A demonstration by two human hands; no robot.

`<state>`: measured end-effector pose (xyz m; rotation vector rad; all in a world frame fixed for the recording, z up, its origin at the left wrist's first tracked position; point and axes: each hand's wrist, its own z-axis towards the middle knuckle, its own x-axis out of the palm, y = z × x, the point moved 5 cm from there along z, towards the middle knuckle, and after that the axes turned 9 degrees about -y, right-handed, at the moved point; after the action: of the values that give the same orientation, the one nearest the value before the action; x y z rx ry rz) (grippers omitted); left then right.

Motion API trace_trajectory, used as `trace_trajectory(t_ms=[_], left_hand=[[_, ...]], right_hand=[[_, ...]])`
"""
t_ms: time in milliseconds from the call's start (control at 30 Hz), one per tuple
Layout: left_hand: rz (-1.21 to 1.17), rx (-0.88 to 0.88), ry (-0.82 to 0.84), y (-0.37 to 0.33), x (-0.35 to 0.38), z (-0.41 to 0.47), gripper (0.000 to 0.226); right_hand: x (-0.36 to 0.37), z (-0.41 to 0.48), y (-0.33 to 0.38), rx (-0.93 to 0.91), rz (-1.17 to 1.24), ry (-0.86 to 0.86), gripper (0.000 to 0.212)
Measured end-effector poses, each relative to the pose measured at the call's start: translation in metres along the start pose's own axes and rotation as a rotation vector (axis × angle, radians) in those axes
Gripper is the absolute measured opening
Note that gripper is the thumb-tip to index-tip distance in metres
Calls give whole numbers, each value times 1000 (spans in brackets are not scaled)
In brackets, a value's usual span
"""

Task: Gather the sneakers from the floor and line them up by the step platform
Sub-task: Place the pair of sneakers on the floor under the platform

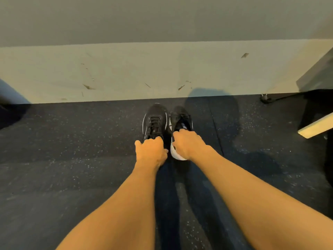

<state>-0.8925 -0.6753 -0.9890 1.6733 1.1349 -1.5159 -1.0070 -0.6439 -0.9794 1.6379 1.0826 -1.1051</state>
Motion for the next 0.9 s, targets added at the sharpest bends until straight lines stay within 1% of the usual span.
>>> trace_trajectory(t_ms=[67, 100, 167, 233, 300, 367, 467, 533, 600, 667, 800, 900], left_hand=[[22, 49, 125, -5, 13, -5, 22], [44, 67, 156, -1, 17, -9, 25], [89, 119, 180, 9, 24, -15, 30], [90, 143, 208, 15, 29, -19, 29], [-23, 117, 287, 15, 28, -17, 25], [-114, 123, 307, 7, 11, -1, 22], [-190, 134, 231, -17, -52, 23, 20], [-328, 123, 184, -30, -91, 14, 13], [-474, 72, 203, -35, -133, -12, 10], [-560, 58, 260, -45, -184, -38, 9], [-569, 94, 315, -74, -314, -76, 12], [-498, 173, 314, -106, -432, -104, 10]], right_hand=[[15, -4, 19, -71, 4, 62, 26], [23, -7, 21, -77, -4, 114, 26], [38, -16, 14, -50, -4, 238, 29], [45, -23, 7, -30, -23, 321, 29], [41, -23, 11, -49, -48, 332, 27], [20, -15, 18, -56, -48, 274, 27], [-41, -9, 16, -12, 3, 85, 25], [-82, -24, 12, 18, 27, 22, 24], [-125, -48, 14, 32, 31, 42, 24], [-178, -82, 21, 38, 59, 104, 26], [-305, -144, 38, 74, 129, 212, 31], [-425, -195, 49, 72, 134, 234, 24]])
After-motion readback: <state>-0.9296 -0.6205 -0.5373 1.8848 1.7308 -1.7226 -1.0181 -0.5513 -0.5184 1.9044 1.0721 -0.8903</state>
